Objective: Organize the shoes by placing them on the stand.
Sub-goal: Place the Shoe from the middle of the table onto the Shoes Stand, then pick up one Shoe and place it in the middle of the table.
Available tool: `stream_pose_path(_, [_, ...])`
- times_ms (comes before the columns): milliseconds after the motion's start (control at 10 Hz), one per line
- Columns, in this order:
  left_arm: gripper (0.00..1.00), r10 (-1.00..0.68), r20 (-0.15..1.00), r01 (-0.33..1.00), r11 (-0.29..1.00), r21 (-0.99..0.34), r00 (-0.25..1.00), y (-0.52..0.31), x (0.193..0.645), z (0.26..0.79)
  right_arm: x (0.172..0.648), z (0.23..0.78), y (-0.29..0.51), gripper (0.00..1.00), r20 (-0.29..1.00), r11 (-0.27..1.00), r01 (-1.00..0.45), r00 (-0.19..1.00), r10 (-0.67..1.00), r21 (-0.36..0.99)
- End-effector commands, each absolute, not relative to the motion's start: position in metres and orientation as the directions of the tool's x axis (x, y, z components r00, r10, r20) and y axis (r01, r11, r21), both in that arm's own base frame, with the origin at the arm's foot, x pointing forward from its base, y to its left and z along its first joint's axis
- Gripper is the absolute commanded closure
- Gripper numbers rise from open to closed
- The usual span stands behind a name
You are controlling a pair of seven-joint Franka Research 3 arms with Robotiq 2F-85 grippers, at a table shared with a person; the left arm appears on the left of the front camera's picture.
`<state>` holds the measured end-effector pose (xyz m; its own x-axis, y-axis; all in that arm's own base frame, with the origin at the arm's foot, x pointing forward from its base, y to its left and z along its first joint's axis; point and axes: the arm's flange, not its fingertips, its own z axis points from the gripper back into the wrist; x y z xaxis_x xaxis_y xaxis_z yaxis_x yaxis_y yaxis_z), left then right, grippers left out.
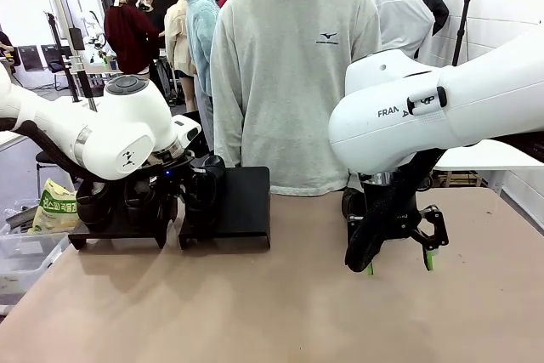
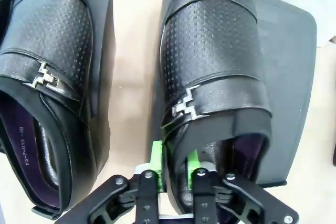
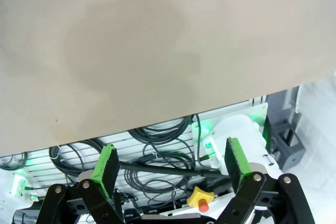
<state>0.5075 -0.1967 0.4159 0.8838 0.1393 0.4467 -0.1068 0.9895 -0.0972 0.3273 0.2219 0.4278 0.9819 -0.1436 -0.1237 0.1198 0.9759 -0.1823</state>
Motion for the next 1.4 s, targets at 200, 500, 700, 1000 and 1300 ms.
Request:
stream_pose_path(200, [0.00,0.185,0.448,-0.149,0.982,-0.115,0.875,-0.198,0.508,0.433,0.329,0.429,0.223,0.00,-0.126,0.972,0.126,0.980,-0.153,-0.198])
stream_pose_path(500, [0.00,0.182,0.381,-0.157,0.983,-0.097,0.906,-0.172,0.499,0.482,0.329,0.429,0.223,0.00,-0.126,0.972,0.126,0.980,-0.153,-0.198])
stream_pose_path(700, [0.00,0.187,0.455,-0.141,0.981,-0.134,0.871,-0.192,0.506,0.444,0.329,0.429,0.223,0.00,-0.126,0.972,0.126,0.980,-0.153,-0.198])
stream_pose_path(1000, [0.00,0.187,0.455,-0.141,0.981,-0.134,0.871,-0.192,0.506,0.444,0.329,0.429,0.223,0.00,-0.126,0.972,0.126,0.980,-0.153,-0.198])
stream_pose_path(1300, [0.00,0.187,0.455,-0.141,0.981,-0.134,0.871,-0.192,0.506,0.444,0.329,0.429,0.223,0.00,-0.126,0.972,0.126,0.980,-0.153,-0.198])
